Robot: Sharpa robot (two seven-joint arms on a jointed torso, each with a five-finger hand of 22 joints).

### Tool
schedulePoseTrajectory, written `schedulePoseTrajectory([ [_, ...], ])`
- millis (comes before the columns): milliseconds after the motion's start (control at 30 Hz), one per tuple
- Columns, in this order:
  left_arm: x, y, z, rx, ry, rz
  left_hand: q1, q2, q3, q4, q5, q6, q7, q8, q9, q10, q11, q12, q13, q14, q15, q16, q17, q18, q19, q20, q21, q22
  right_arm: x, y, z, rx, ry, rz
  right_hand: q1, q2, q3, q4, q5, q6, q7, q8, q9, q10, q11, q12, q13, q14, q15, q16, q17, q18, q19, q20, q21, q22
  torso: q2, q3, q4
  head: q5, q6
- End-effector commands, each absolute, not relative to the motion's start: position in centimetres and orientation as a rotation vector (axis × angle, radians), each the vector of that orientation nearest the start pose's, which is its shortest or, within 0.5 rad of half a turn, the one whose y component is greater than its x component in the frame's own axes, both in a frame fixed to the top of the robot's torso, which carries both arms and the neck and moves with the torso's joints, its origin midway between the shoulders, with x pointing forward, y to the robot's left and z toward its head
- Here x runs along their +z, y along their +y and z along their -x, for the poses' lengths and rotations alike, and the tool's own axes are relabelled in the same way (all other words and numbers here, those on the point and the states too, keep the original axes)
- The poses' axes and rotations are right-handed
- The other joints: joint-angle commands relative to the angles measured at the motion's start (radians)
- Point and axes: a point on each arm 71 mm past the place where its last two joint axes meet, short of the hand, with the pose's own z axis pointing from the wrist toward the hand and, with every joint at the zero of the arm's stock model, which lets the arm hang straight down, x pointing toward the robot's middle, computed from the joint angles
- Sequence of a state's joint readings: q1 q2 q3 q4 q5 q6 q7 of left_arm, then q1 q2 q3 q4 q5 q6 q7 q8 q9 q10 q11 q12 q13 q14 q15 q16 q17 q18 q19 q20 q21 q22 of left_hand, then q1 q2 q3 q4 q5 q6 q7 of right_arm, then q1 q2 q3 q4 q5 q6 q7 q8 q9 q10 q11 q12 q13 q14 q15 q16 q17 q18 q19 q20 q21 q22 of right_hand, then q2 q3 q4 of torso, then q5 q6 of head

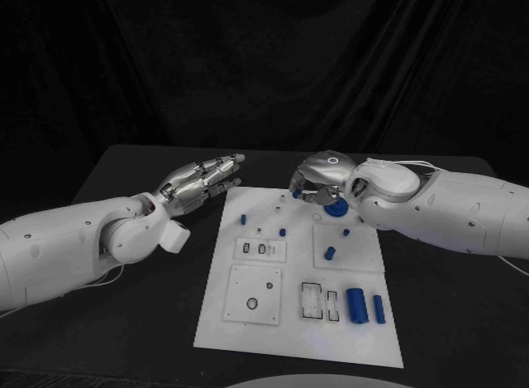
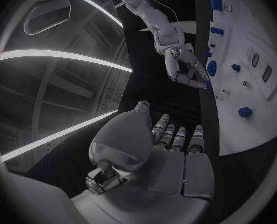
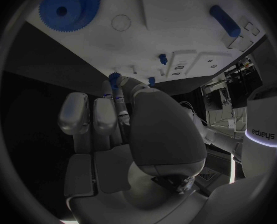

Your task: Assemble the parts on the task board

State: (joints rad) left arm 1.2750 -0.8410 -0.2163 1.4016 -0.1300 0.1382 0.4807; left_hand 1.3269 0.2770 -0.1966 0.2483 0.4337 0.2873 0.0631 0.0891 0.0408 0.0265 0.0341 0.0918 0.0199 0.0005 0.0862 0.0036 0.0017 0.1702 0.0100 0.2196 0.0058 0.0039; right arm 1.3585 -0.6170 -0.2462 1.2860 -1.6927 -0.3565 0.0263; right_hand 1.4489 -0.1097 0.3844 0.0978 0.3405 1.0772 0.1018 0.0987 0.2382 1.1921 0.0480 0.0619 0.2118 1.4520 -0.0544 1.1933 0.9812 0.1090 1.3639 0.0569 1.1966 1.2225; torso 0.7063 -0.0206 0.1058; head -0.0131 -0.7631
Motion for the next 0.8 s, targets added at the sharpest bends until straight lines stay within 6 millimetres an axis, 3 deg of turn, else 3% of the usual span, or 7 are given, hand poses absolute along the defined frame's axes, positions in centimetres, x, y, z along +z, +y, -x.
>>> schedulePoseTrajectory([
  [33,-20.1,22.1,-48.7,-1.81,1.665,0.809,0.005,-0.007,-0.001,-0.009,0.007,-0.008,0.0,-0.002,-0.002,-0.003,-0.001,0.0,0.0,0.0,0.007,-0.004,-0.002,0.011,-0.003,0.007,-0.001,0.0,-18.2,-14.3,-52.4,0.55,1.508,0.631,-0.009,-0.001,-0.003,0.001,-0.003,0.004,0.001,0.005,0.0,0.004,0.001,0.001,-0.001,0.009,0.001,0.005,0.0,-0.01,0.005,-0.001,0.005,0.001,0.001,0.0016,0.0011,0.0,0.0],
  [200,-20.1,22.1,-48.8,-1.811,1.661,0.806,0.004,-0.014,-0.005,-0.012,0.012,-0.025,-0.004,-0.007,-0.004,-0.005,-0.004,-0.001,-0.001,0.0,0.008,-0.004,-0.002,0.011,-0.003,0.006,-0.001,0.0,-18.4,-13.8,-52.7,0.556,1.502,0.638,-0.012,-0.004,-0.006,0.003,-0.007,0.001,0.001,0.002,-0.001,0.003,0.002,0.0,-0.006,0.01,0.002,0.007,0.003,-0.012,0.008,0.0,0.01,0.007,0.001,0.0014,0.0002,0.007,0.003],
  [300,-20.1,22.1,-48.9,-1.811,1.659,0.805,-0.004,-0.02,-0.015,-0.007,0.004,-0.079,-0.033,-0.025,-0.009,-0.008,-0.011,-0.002,-0.001,0.0,0.012,-0.004,-0.002,0.01,-0.004,0.006,-0.001,0.0,-18.5,-13.6,-52.8,0.558,1.497,0.639,-0.012,-0.004,-0.006,0.003,-0.007,0.001,0.001,0.002,-0.001,0.003,0.002,0.0,-0.007,0.01,0.002,0.008,0.005,-0.012,0.009,0.0,0.012,0.009,0.001,0.0012,-0.0005,0.008,0.003],
  [333,-20.1,22.1,-48.9,-1.81,1.658,0.805,-0.011,-0.025,-0.023,0.0,-0.004,-0.118,-0.069,-0.038,-0.014,-0.01,-0.011,-0.004,-0.002,0.0,0.015,-0.004,-0.002,0.01,-0.004,0.006,-0.002,-0.001,-18.5,-13.6,-52.8,0.558,1.496,0.639,-0.012,-0.004,-0.006,0.003,-0.007,0.001,0.001,0.002,-0.001,0.003,0.002,0.0,-0.007,0.01,0.002,0.008,0.005,-0.012,0.009,0.0,0.012,0.009,0.001,0.0012,0.0001,0.007,0.003],
  [367,-20.1,22.1,-48.9,-1.808,1.657,0.805,-0.015,-0.027,-0.027,0.005,-0.008,-0.143,-0.087,-0.045,-0.016,-0.011,-0.029,-0.01,-0.003,0.0,0.02,-0.004,-0.002,0.01,-0.005,0.007,-0.002,-0.001,-18.5,-13.6,-52.9,0.559,1.494,0.638,-0.012,-0.005,-0.007,0.004,-0.01,-0.001,0.0,0.0,-0.001,0.001,0.002,-0.001,-0.01,0.011,0.002,0.009,0.007,-0.012,0.01,0.0,0.013,0.011,0.001,0.0011,0.0008,0.006,0.002],
  [600,-20.2,22.3,-49.1,-1.792,1.653,0.81,-0.014,-0.028,-0.032,0.006,-0.003,-0.246,-0.2,-0.08,-0.032,-0.013,-0.056,-0.031,-0.007,0.0,0.023,-0.004,-0.002,0.01,-0.006,0.008,-0.003,-0.002,-18.6,-13.4,-52.9,0.562,1.487,0.637,-0.013,-0.006,-0.007,0.005,-0.015,-0.004,0.0,-0.004,-0.003,-0.004,0.002,-0.002,-0.016,0.011,0.001,0.01,0.008,-0.014,0.012,0.0,0.018,0.016,0.0,0.0002,-0.0024,0.008,-0.002],
  [800,-20.3,22.3,-49.2,-1.787,1.664,0.812,-0.005,-0.025,-0.027,-0.004,0.015,-0.243,-0.201,-0.079,-0.031,-0.011,-0.074,-0.032,-0.007,0.0,0.022,-0.004,-0.002,0.01,-0.007,0.008,-0.003,-0.002,-18.7,-13.2,-53.0,0.559,1.486,0.634,-0.014,-0.006,-0.007,0.007,-0.018,-0.006,-0.001,-0.006,-0.004,-0.007,0.002,-0.002,-0.02,0.012,0.001,0.012,0.011,-0.013,0.012,0.0,0.017,0.016,0.0,0.0001,0.0006,0.007,-0.005],
])
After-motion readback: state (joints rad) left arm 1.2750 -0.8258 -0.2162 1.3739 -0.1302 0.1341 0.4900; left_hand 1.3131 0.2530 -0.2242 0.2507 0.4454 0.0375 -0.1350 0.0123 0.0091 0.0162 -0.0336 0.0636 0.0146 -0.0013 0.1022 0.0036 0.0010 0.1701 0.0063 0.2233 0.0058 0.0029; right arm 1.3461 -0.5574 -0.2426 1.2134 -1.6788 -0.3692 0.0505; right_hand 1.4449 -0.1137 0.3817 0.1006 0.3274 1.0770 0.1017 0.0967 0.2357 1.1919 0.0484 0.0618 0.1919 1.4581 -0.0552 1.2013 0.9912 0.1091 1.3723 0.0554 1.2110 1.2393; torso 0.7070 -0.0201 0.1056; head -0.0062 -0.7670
